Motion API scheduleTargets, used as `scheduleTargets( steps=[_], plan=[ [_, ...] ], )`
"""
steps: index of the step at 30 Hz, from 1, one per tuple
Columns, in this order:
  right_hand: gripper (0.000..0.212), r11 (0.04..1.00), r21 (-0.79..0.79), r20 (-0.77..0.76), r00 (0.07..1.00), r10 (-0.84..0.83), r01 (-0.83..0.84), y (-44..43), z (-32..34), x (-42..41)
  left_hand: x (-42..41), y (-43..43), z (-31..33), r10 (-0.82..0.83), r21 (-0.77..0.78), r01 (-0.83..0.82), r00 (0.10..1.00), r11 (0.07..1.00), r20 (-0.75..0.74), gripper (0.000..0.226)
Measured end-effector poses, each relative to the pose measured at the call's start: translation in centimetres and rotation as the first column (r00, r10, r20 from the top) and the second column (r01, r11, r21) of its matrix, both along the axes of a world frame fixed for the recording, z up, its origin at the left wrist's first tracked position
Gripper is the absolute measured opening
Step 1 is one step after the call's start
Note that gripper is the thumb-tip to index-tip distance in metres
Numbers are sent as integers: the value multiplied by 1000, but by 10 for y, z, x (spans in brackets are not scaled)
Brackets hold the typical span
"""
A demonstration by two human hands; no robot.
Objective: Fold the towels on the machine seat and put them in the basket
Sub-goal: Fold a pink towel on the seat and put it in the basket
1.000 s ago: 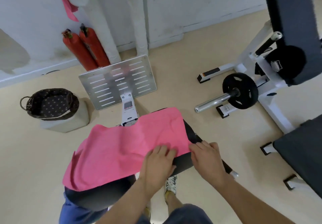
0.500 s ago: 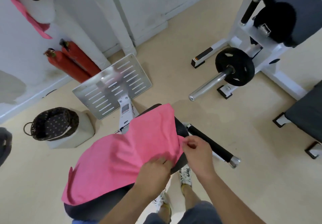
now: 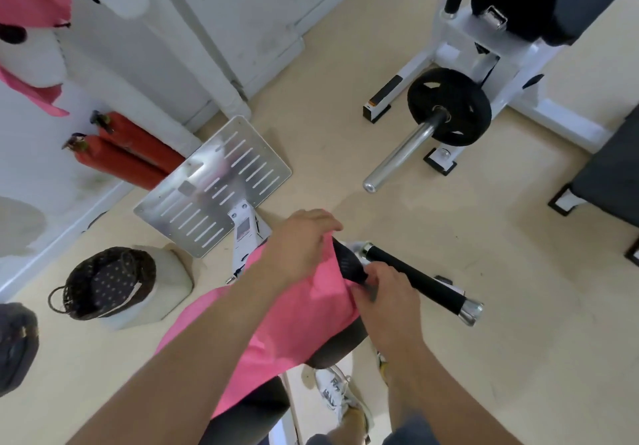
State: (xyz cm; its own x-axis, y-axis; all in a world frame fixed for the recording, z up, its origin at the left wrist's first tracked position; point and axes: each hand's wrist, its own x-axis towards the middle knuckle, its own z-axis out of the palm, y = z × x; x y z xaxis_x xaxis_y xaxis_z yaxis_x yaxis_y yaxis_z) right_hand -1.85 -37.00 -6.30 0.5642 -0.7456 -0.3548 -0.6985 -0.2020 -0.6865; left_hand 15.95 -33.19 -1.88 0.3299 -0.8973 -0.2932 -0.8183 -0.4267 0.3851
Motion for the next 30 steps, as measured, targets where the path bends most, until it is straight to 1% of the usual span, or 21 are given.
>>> scheduleTargets(
  steps=[1,2,3,4,5,7,8,9,10,12,13,15,17,20,22,24,25,27,29,30],
  plan=[
    [20,1000,-7,-24,1000,4,-5,-1,-2,1,9,-12,-5,-112,89,107,992,990,50,50],
    [20,1000,-13,-43,999,22,-22,-2,-4,2,17,-21,-10,-210,199,189,974,962,90,53],
    [20,998,-27,-61,997,51,-53,-2,-7,2,24,-27,-17,-276,295,236,956,926,101,50],
    [20,995,-48,-76,993,88,-91,-3,-8,1,31,-29,-22,-305,371,255,949,893,84,45],
    [18,989,-83,-84,990,114,-121,-5,-9,-1,37,-29,-28,-311,404,260,948,877,65,40],
    [17,978,-163,-95,989,113,-128,-7,-11,-12,44,-25,-34,-308,382,262,949,886,66,35],
    [18,978,-188,-112,991,73,-93,-9,-13,-20,46,-24,-36,-312,365,261,946,894,86,34],
    [19,985,-168,-139,990,26,-50,-11,-15,-28,46,-23,-38,-310,345,256,944,903,111,32],
    [18,993,-115,-171,985,-16,-4,-14,-17,-34,45,-23,-38,-280,323,226,951,919,130,28],
    [17,998,-8,-201,977,-69,69,-15,-23,-41,42,-24,-40,-166,250,124,974,960,156,20],
    [17,997,8,-202,976,-79,82,-15,-24,-41,39,-25,-40,-111,215,72,978,974,177,18],
    [19,997,-7,-213,974,-75,75,-14,-24,-37,32,-26,-40,-1,154,-32,978,988,210,17],
    [20,997,-41,-232,970,-78,71,-16,-24,-35,24,-24,-37,133,81,-150,975,985,177,23],
    [21,995,-79,-288,955,-75,54,-23,-25,-35,8,-4,-23,292,-27,-291,955,956,52,31],
    [22,997,-71,-322,946,-44,22,-26,-21,-34,-8,27,-12,348,-24,-348,937,937,-24,23],
    [22,998,-67,-335,942,-21,-1,-31,-15,-33,-31,66,-5,339,47,-337,940,940,-49,17],
    [22,997,-74,-343,939,-13,-13,-34,-12,-33,-43,83,-4,308,90,-302,950,949,-56,23],
    [21,995,-91,-374,927,2,-40,-40,-8,-34,-63,107,-10,212,141,-206,977,968,-25,45],
    [22,990,-125,-406,914,2,-57,-45,-6,-35,-74,114,-20,158,92,-161,986,983,44,58],
    [23,987,-151,-413,911,-5,-63,-47,-6,-34,-78,113,-22,146,60,-150,987,987,73,59]
  ],
)
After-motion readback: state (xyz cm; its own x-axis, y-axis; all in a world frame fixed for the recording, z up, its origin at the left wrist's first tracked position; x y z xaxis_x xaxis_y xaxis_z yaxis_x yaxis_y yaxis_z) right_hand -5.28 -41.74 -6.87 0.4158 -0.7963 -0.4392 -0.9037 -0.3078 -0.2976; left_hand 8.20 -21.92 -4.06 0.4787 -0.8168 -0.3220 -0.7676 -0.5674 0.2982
